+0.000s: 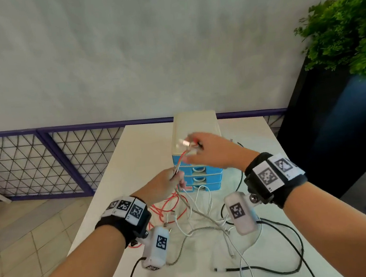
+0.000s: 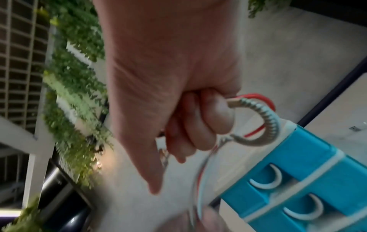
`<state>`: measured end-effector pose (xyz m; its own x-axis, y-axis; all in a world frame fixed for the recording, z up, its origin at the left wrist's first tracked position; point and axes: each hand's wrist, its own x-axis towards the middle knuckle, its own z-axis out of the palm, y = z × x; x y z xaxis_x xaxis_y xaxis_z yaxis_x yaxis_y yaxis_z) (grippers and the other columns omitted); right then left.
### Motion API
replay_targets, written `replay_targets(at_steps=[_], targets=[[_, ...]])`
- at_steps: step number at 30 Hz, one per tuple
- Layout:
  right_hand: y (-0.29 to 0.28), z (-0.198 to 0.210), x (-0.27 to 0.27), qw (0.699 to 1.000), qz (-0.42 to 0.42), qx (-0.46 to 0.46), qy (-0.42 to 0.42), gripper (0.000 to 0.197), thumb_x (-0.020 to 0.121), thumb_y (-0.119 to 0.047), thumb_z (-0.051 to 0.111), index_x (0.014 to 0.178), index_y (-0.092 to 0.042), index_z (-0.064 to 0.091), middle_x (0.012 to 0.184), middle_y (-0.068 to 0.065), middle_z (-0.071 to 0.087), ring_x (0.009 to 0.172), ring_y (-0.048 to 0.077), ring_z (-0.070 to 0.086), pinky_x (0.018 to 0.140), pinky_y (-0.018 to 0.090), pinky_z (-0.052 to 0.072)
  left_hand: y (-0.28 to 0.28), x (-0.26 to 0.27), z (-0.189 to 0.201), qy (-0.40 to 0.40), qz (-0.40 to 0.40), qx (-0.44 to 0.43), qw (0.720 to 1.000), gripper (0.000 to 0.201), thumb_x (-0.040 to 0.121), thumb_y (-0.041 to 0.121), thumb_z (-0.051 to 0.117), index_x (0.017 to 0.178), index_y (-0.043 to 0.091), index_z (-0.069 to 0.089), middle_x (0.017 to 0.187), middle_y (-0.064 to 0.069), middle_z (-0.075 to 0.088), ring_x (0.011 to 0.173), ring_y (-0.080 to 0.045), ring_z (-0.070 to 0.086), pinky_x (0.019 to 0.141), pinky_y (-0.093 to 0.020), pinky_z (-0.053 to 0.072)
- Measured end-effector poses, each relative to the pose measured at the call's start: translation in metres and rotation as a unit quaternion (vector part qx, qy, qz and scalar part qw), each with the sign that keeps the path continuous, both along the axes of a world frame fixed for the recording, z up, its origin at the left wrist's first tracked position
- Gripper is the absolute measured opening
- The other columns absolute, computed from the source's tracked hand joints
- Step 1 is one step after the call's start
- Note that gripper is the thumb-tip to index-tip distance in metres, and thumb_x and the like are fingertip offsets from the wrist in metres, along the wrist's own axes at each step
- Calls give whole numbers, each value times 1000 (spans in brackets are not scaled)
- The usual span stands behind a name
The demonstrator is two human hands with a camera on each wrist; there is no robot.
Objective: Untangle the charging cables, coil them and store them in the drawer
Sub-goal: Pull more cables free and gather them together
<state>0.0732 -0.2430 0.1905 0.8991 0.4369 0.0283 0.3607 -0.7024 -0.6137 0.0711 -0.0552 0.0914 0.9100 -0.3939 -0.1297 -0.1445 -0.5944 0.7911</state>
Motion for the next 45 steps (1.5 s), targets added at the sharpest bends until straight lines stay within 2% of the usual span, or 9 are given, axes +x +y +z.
replay_targets(at_steps=[4,9,15,26,30,33,37,40,45], targets=[[5,-25,-4,995,44,-74,40,45,89,-32,64,131,-22,48,121,6,61,111,24,55,91,32,43,-8,3,25,-32,-22,-50,998,30,101,10,35,76,18,51,70,-1,56,67,-8,61,72,-25,45],[-1,-20,1,999,24,-36,18,28,92,-39,60,77,-24,43,70,-6,48,64,14,46,57,23,35,-11,0,44,-49,-33,-121,991,22,100,10,40,87,20,54,70,-1,51,57,-5,52,64,-21,44],[-4,-4,6,990,-79,114,-9,39,96,-44,50,67,-19,39,57,-4,39,46,9,35,43,13,31,-10,-5,24,-34,-57,-41,997,24,101,11,37,80,17,46,73,4,51,65,2,54,72,-18,42],[-3,59,5,840,-114,530,33,34,97,-33,53,70,-22,35,48,-10,29,39,8,21,35,21,19,-5,-19,-47,67,-46,137,987,14,96,30,41,91,22,52,96,2,60,89,-19,55,86,-28,44],[-5,51,7,876,-138,462,-18,39,96,-37,54,65,-22,34,50,-7,29,41,9,25,38,21,24,2,-12,-46,62,-24,115,991,24,92,43,42,86,26,58,93,-8,65,84,-21,60,89,-43,47],[-10,33,14,921,-223,300,-113,45,94,-36,57,58,-22,33,48,-10,30,38,4,29,40,15,23,1,-8,-22,24,-15,58,998,26,99,23,43,84,12,61,76,-4,57,57,-4,47,62,-26,44],[-25,-4,21,960,-243,118,-73,40,92,-38,58,62,-22,38,56,-6,42,52,13,41,46,19,28,6,3,6,-16,1,16,1000,25,98,27,43,81,23,62,87,-14,64,74,-17,48,73,-31,38],[-24,-25,17,979,-192,61,-25,20,91,-40,60,100,-24,54,82,-3,56,75,19,53,62,27,37,1,7,25,-26,-5,5,1000,27,100,18,39,77,18,52,74,-2,59,75,-20,56,74,-27,41],[-4,-29,5,993,-20,104,50,82,78,-50,72,146,-44,28,121,-2,61,105,15,62,88,25,51,-11,7,39,-50,-23,-16,998,19,99,13,41,88,16,57,68,1,54,64,-12,51,66,-25,41]])
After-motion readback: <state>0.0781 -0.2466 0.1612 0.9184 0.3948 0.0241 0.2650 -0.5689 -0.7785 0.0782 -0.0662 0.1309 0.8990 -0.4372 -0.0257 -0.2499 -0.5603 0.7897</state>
